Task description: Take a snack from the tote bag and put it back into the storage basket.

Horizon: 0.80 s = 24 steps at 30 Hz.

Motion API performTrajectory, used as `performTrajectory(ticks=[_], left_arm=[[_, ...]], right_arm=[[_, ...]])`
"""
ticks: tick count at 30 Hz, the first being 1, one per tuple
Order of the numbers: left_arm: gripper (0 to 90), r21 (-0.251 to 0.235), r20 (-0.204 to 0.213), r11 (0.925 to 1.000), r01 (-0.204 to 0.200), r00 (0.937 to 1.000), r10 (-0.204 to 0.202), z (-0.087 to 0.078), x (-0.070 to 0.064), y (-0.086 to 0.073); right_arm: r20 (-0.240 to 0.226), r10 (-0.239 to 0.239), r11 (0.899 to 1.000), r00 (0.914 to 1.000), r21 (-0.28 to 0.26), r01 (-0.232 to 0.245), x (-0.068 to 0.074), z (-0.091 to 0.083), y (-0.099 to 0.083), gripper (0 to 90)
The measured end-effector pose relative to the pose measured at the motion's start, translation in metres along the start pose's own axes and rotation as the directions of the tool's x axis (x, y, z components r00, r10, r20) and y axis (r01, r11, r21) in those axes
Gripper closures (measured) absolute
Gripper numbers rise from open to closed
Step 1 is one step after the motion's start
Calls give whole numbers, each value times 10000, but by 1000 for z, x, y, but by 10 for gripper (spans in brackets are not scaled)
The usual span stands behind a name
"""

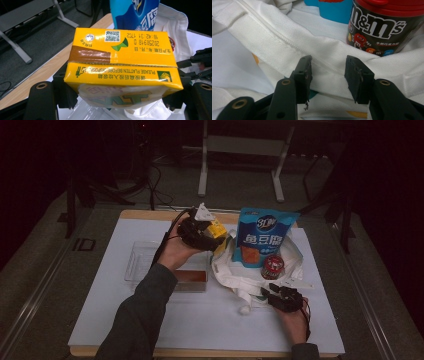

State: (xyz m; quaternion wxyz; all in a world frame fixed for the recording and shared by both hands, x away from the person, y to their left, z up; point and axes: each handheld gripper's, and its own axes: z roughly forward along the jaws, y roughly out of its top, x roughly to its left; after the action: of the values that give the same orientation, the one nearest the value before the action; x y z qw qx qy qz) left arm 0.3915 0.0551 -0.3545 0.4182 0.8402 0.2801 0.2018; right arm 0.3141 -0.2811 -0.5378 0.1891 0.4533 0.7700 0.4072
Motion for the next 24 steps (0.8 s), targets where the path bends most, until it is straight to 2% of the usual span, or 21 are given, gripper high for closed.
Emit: performTrajectory(ticks=[11, 13, 24], left_arm=[[284, 63, -395, 9993, 373, 9985, -370, -10, 11, -15], [284, 36, -589, 9991, 420, 9974, -417, -12, 12, -18], [284, 101, -954, 9973, 726, 9929, -713, -21, 20, -30]], right_arm=[[4, -11, 10000, 10000, 0, 11, 0, 0, 0, 565], [9, -13, 10000, 10000, 3, 13, 0, 0, 0, 565], [16, -23, 10000, 10000, -1, 23, 0, 0, 0, 565]])
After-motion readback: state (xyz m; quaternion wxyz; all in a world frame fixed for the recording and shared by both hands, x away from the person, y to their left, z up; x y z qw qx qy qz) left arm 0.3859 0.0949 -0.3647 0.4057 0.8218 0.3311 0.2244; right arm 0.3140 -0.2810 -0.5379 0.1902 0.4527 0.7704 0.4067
